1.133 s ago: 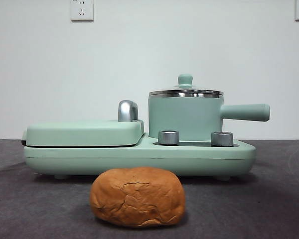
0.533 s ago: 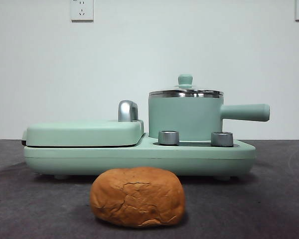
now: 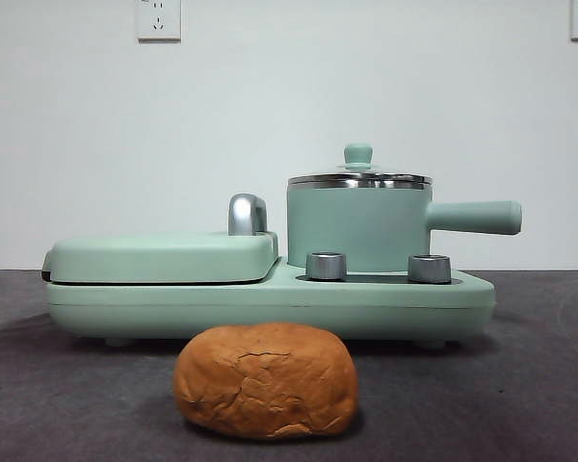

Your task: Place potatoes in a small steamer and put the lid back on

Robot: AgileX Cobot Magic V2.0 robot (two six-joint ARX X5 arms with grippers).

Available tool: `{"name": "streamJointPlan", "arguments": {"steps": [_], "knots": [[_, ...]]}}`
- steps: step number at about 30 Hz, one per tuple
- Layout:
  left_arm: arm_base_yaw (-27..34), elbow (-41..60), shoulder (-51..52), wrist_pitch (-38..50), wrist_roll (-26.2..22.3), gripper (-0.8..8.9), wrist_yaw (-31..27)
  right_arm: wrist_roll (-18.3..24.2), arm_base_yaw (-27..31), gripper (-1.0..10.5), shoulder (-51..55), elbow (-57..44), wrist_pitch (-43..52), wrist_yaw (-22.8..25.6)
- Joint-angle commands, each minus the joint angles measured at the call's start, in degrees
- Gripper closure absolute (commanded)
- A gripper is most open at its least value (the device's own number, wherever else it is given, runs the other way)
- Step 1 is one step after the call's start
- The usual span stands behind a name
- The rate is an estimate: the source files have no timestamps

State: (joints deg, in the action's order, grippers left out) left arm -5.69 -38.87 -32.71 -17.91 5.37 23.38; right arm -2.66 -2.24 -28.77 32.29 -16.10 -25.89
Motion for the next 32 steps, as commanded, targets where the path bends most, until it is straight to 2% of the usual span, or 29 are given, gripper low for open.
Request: {"name": "streamJointPlan", "arguments": {"steps": [1,9,11,13,16,21,25,32], "knots": [[-0.81,-3.02,-4.02,-0.11,-8.63,8.04,2.21,7.06,-0.81,9.3,-2.12,1.68,0.48,-1.11],[-4.61,-7.74,-13.31,-0.26,-19.56,7.58,2.32,15.91,-3.74,9.3,-5.86,2.12,0.39,-0.42],[-5.64,-8.26,-15.02,-0.20,-21.70,7.02,2.32,17.33,-4.20,9.3,-6.38,2.12,0.42,-0.15],[-6.67,-8.46,-16.46,0.15,-22.95,5.93,2.32,17.94,-4.44,8.9,-6.64,2.12,0.44,-0.15],[-7.78,-8.46,-17.90,0.66,-22.97,5.56,2.29,18.14,-4.44,8.3,-6.75,2.12,0.42,0.76],[-9.20,-8.44,-19.08,2.14,-22.95,5.65,2.16,18.16,-4.44,8.1,-6.75,2.12,0.44,0.90],[-10.29,-8.44,-19.67,4.48,-22.93,5.66,2.10,18.12,-4.44,6.6,-6.75,2.12,0.44,1.01],[-13.05,-8.46,-23.08,12.48,-20.33,5.67,1.42,17.59,-4.44,6.5,-6.75,2.12,0.44,2.14]]}}
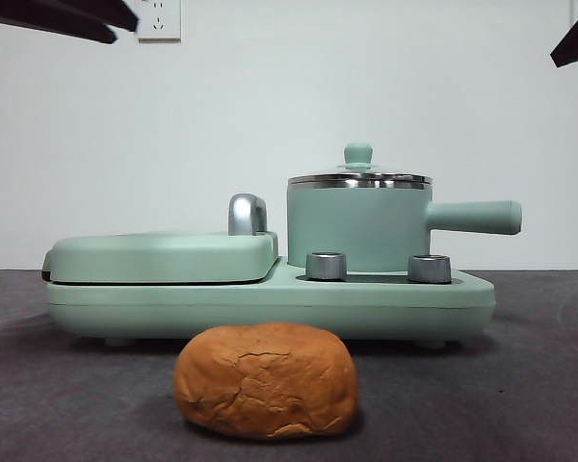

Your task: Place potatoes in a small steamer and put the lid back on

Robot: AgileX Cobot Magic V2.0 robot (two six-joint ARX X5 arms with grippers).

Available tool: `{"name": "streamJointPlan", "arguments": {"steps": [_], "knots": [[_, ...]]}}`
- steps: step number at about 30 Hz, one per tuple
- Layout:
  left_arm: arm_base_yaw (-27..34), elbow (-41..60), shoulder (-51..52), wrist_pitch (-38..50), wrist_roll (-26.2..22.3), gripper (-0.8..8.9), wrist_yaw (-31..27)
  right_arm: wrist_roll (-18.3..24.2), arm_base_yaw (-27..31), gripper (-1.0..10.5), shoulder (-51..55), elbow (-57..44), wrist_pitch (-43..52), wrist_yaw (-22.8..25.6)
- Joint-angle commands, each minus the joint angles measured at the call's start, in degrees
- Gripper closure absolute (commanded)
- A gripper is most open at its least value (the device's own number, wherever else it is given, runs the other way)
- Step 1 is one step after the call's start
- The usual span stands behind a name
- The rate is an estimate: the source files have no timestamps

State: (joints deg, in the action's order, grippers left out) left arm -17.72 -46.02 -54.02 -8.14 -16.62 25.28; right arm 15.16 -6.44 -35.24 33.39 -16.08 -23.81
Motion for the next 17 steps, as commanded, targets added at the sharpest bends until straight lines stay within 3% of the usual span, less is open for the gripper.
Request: {"name": "streamJointPlan", "arguments": {"steps": [1,10,17], "knots": [[-1.73,-1.31,-2.69,4.20,2.56,5.67,-1.09,-0.74,-0.24,6.5,-0.28,1.03,0.42,0.07],[-8.87,-4.09,-13.42,14.51,5.75,5.69,-7.54,-2.73,-0.24,6.5,-0.26,1.03,0.42,0.26],[-12.87,-10.78,-24.46,17.62,5.79,5.69,-7.76,-3.04,-0.24,6.5,-0.26,1.03,0.39,0.26]]}}
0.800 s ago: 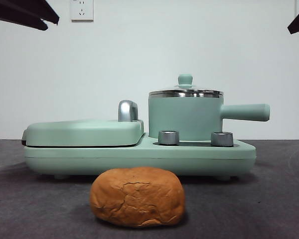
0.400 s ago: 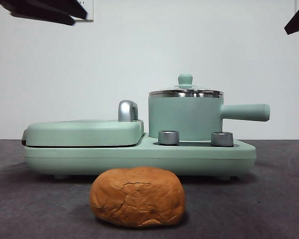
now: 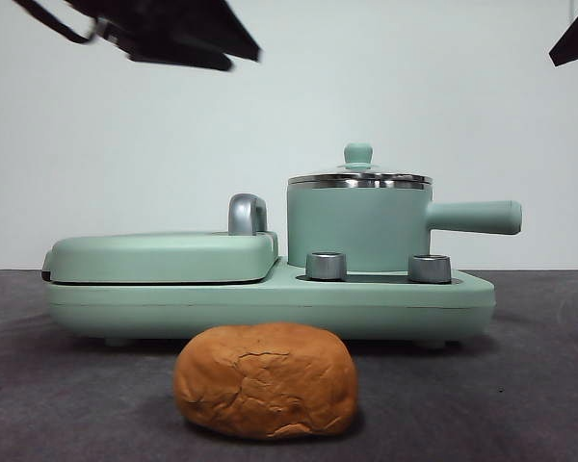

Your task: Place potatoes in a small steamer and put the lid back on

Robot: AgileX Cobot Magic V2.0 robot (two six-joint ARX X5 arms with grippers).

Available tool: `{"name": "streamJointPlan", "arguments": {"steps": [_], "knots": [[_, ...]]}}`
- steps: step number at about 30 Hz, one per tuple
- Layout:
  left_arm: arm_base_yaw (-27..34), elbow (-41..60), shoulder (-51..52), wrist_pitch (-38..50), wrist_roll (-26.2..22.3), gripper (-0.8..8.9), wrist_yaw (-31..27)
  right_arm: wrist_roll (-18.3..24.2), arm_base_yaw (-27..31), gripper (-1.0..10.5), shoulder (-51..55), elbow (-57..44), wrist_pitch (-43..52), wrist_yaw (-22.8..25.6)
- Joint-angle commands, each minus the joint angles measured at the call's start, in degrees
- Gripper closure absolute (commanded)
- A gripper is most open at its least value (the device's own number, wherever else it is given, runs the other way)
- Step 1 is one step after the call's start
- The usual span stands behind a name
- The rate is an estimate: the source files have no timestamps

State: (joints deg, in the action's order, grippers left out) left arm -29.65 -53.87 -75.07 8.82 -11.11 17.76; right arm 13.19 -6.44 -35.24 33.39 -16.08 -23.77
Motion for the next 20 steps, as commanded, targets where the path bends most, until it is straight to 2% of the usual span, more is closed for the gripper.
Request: {"name": "streamJointPlan", "arguments": {"steps": [1,3,8,20], "knots": [[-1.31,-4.11,-4.94,0.66,0.28,5.69,-0.26,-1.22,-0.24,6.5,-0.26,1.03,0.39,0.22],[-2.10,-7.06,-8.39,0.68,0.57,5.69,-0.24,-1.22,-0.24,6.5,-0.26,1.03,0.37,0.22],[-3.26,-14.73,-16.83,1.46,4.68,5.68,-0.24,-1.22,-0.24,6.5,-0.26,1.03,0.35,0.17],[-5.35,-29.51,-32.02,1.46,4.76,5.67,-0.20,-1.22,-0.24,6.5,-0.26,1.03,-1.18,0.15]]}}
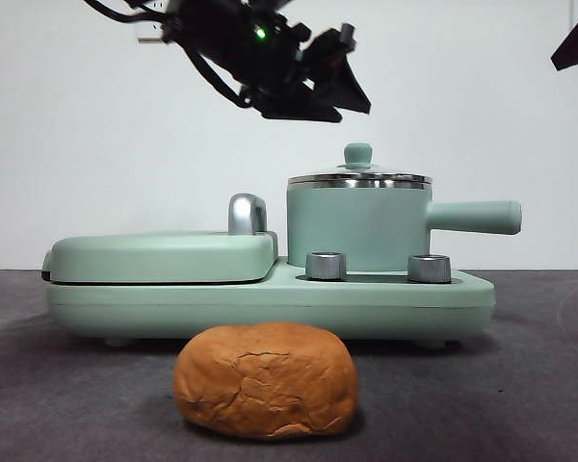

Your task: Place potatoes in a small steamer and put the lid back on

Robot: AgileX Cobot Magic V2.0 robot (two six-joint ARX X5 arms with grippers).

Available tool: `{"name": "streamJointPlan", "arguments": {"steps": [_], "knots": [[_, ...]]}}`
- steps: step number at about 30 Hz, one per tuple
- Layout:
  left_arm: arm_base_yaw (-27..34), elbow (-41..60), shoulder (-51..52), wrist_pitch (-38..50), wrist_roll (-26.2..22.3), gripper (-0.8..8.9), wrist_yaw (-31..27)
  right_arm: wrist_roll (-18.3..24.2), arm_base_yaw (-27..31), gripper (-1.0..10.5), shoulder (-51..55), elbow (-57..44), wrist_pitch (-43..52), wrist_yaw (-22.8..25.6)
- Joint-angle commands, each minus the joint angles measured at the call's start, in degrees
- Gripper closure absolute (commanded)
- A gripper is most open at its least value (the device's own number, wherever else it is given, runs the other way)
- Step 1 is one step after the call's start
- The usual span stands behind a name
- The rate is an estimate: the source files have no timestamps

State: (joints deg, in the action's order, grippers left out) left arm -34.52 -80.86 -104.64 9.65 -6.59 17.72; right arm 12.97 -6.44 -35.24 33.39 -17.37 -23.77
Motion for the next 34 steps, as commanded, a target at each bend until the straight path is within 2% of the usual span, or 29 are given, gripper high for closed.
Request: {"name": "streamJointPlan", "arguments": {"steps": [1,22,27,32,34], "knots": [[-0.52,-3.23,-3.30,0.68,0.22,5.67,-0.15,-1.01,-0.24,6.5,-0.26,1.03,-0.09,0.17],[-0.46,-4.26,-8.52,1.86,0.00,5.81,-0.17,-1.01,-0.24,6.5,-0.26,1.03,-0.28,0.17],[-0.42,-4.26,-8.98,1.62,-0.02,6.53,-0.17,-1.01,-0.24,6.5,-0.22,1.03,-0.31,0.17],[-0.42,-4.26,-8.98,2.43,-0.50,8.11,-0.17,-1.01,-0.24,6.5,-0.22,1.03,-0.37,0.17],[-0.42,-4.26,-8.98,2.58,-0.87,8.07,-0.20,-1.01,-0.24,6.5,-0.22,1.03,-0.50,0.17]]}}
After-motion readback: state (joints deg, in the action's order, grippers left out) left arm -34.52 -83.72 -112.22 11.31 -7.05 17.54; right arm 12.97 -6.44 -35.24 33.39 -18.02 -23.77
